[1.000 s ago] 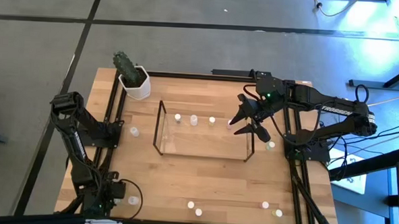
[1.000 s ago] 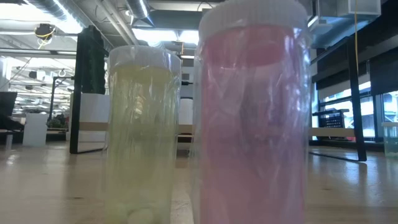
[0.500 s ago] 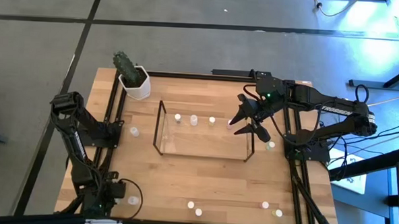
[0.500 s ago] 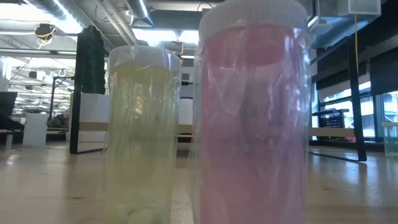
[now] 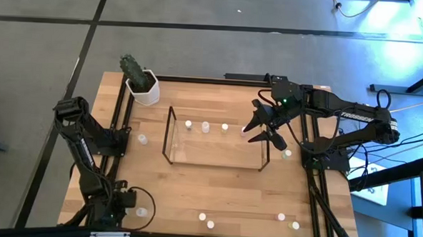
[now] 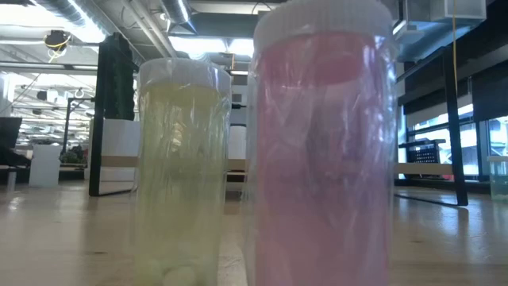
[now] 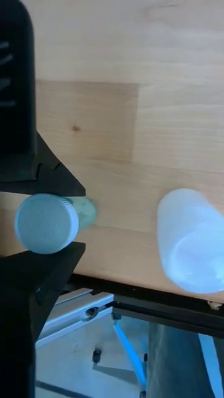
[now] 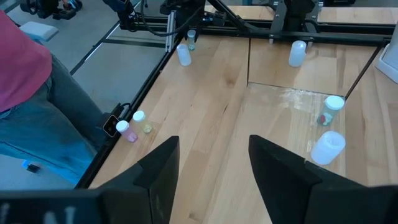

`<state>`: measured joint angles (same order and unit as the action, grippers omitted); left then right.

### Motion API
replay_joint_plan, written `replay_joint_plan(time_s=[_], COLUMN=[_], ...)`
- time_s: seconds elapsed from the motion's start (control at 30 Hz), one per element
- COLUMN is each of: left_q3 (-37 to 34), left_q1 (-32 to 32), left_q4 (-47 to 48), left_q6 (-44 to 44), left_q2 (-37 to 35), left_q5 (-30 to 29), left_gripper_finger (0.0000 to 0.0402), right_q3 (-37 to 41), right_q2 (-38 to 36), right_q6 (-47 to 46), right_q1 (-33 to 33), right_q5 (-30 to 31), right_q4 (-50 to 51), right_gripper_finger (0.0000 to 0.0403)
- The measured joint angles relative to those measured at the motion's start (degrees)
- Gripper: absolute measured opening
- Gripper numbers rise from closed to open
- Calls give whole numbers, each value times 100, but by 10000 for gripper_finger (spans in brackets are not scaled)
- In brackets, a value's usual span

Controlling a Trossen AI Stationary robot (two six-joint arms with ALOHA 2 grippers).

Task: Pick and place medicine bottles onto shelf by color
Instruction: Put the bottom blue pill bottle aligned with the other blue pill bottle on the shelf

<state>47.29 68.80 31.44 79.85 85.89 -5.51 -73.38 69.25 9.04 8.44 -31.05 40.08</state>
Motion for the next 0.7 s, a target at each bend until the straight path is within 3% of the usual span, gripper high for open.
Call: replay_joint_plan(time_s=[0.43,0.7], left_q3=[0,15], left_q1=[5,4], left_q4=[180,613], left_q6=[1907,2985], left_q2=[-264,-682], left_q5=[76,-220], left_gripper_finger=[108,108], right_q3=[0,0], right_q2=[0,0], right_q6=[0,15], right_q1=[1,0], right_q5=[0,0], right_q4=[4,7], right_gripper_finger=[195,195])
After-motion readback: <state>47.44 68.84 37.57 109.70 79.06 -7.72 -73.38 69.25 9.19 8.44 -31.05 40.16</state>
